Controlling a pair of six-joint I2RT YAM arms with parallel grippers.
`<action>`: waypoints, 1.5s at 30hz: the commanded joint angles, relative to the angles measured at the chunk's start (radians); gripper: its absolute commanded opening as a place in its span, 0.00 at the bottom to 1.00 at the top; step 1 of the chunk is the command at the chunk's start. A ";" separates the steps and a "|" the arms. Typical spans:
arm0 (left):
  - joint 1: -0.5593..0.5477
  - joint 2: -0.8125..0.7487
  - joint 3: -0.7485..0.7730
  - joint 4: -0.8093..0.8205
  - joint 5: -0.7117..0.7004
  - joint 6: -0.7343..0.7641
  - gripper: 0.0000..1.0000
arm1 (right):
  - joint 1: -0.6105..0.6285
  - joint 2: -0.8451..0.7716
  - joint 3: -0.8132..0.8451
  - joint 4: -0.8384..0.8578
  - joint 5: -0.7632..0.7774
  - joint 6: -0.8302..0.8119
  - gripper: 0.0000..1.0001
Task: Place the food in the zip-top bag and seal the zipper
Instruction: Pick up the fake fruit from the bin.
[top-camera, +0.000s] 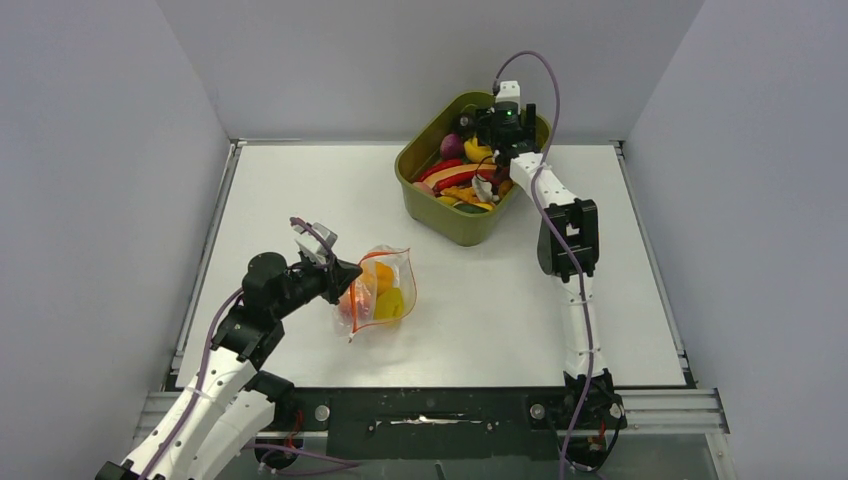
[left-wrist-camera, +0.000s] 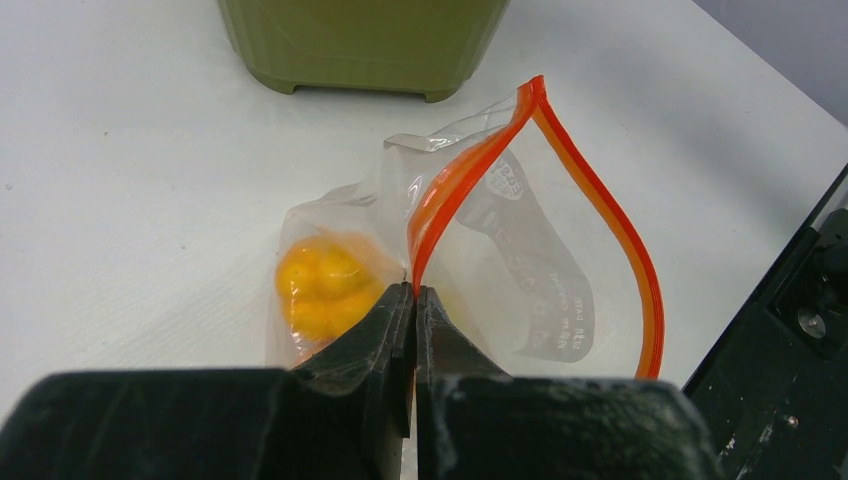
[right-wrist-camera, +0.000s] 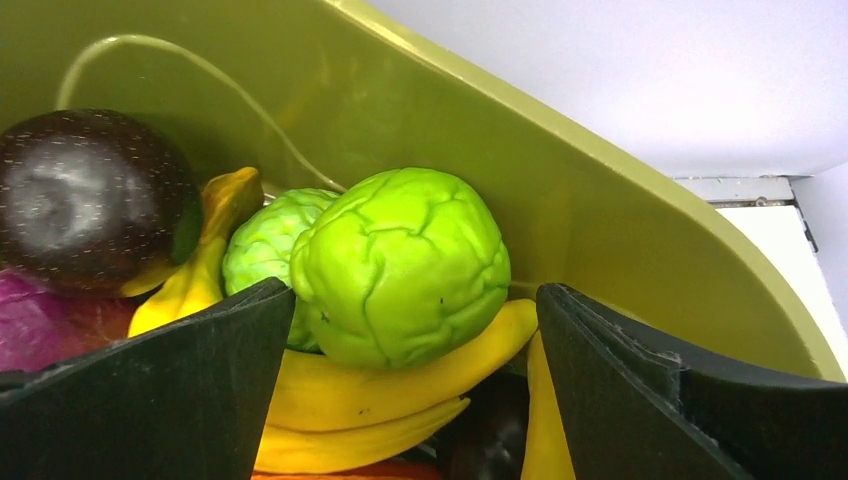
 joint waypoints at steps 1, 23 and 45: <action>-0.005 -0.001 0.010 0.042 0.015 0.015 0.00 | -0.013 0.012 0.054 0.106 0.016 -0.013 0.93; -0.005 -0.011 0.010 0.040 0.022 0.013 0.00 | -0.010 -0.214 -0.253 0.250 -0.154 -0.082 0.52; -0.005 -0.004 0.021 0.081 0.025 -0.125 0.00 | 0.007 -0.798 -0.747 0.182 -0.445 0.030 0.45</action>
